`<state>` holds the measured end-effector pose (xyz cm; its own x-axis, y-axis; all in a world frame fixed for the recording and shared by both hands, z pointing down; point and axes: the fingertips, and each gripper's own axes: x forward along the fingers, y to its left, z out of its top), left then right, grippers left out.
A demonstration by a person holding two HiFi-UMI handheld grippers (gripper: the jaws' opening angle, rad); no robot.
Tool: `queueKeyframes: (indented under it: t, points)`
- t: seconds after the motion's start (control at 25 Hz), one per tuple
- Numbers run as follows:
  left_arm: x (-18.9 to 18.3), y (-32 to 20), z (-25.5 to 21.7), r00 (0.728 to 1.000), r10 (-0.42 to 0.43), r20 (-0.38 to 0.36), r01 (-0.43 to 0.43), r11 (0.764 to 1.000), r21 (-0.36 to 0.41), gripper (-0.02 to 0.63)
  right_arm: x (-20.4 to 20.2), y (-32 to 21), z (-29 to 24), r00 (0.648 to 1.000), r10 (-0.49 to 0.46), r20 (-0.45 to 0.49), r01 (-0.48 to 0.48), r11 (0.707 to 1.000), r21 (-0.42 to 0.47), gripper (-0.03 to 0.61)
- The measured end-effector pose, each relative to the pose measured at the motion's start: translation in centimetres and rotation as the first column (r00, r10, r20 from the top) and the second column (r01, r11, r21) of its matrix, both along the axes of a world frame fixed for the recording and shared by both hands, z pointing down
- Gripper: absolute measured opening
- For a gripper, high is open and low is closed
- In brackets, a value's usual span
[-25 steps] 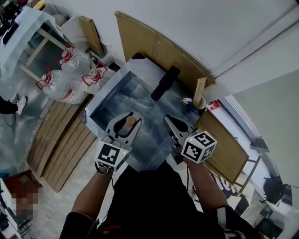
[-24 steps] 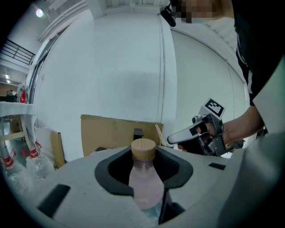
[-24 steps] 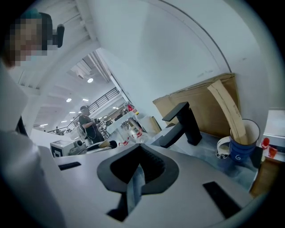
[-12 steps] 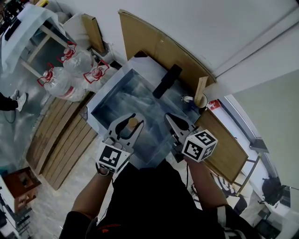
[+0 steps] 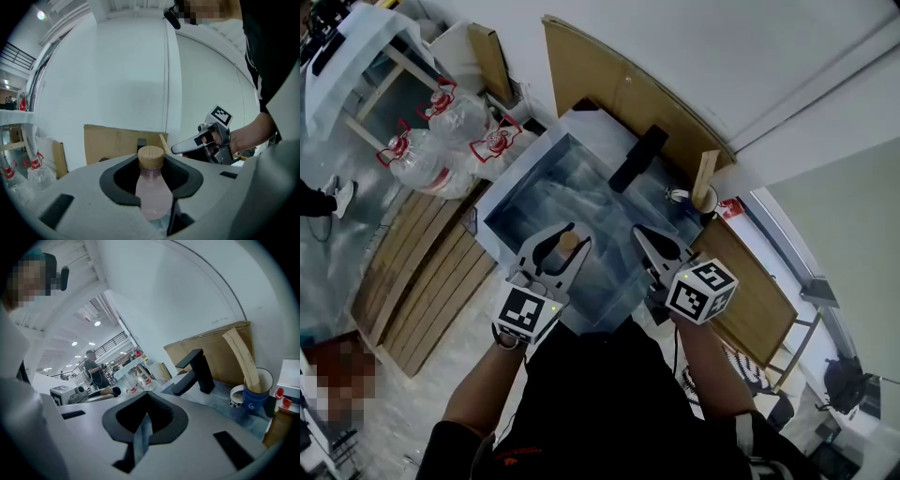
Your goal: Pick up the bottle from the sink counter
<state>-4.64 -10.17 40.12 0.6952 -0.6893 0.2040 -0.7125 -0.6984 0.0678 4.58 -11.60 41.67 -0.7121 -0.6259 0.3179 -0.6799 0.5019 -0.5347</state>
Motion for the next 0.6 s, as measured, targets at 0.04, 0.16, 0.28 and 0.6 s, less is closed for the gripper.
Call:
queueKeyframes:
  t: [0.04,0.16,0.28,0.6]
  points:
    - [-0.03,0.01,-0.02,1.0,-0.001,-0.001,0.001,1.0,0.0,0.141,-0.02,0.03,-0.02,1.0,-0.001,0.0,0.001,1.0,0.0,0.005]
    - [-0.05,0.08,-0.02,1.0,-0.004,-0.003,0.004,1.0,-0.002,0.141,-0.02,0.11,-0.01,1.0,-0.004,-0.002,0.004,1.0,0.0,0.005]
    - [-0.06,0.13,0.07,1.0,-0.005,-0.001,0.005,1.0,-0.006,0.141,-0.04,0.15,0.08,1.0,-0.005,-0.003,0.005,1.0,-0.001,0.005]
    - [-0.37,0.24,0.06,1.0,-0.015,0.0,0.015,1.0,-0.007,0.141,-0.47,0.21,0.11,1.0,-0.02,-0.003,0.02,1.0,-0.005,0.005]
